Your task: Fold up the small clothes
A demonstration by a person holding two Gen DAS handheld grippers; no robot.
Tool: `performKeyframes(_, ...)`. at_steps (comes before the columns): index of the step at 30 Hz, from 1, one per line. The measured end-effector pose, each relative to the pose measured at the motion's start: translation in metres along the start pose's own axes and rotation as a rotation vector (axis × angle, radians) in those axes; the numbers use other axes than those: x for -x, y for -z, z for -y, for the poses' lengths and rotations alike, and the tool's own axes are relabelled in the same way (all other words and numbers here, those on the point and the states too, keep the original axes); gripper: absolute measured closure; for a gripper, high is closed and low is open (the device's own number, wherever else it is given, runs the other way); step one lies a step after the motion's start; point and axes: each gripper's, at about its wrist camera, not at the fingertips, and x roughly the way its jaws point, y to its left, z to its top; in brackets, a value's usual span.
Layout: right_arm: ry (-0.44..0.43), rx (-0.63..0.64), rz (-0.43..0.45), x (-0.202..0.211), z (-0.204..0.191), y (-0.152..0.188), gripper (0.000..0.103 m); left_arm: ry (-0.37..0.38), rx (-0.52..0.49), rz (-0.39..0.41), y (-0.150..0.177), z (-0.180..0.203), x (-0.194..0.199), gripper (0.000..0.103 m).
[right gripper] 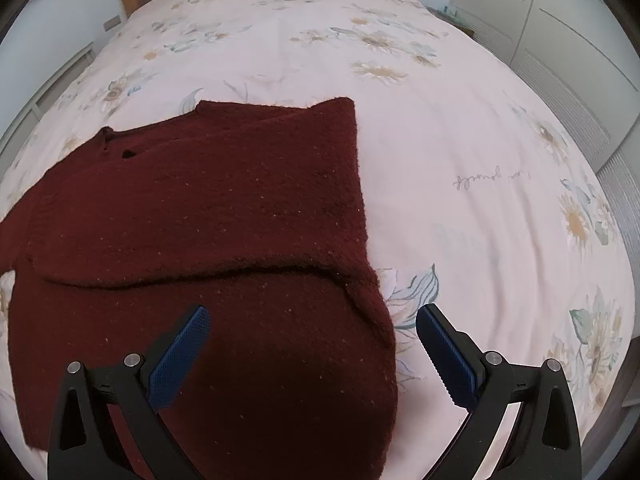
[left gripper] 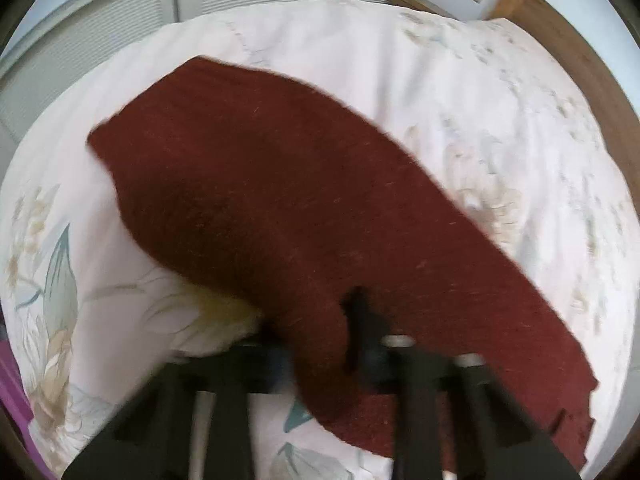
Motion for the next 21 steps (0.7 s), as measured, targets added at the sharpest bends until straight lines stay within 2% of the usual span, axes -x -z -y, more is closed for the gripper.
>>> performKeyframes(6,-0.005,-0.002,0.022,0.004,0.001,-0.005,0.000,-0.029,-0.227,0.076,0.017,0.050,0.046,0.092)
performKeyframes(13,-0.024,0.020,0.044,0.010,-0.007,-0.016,0.000,0.082,-0.339,0.065,0.062,0.119,0.070,0.092)
performKeyframes(17,-0.025,0.040,0.064,0.015,-0.010,-0.024,0.000,0.153,-0.459,0.060,0.106,0.165,0.084,0.092)
performKeyframes(21,-0.020,0.047,0.073,0.018,-0.010,-0.033,0.000,0.184,-0.583,0.099,0.148,0.225,0.090,0.092)
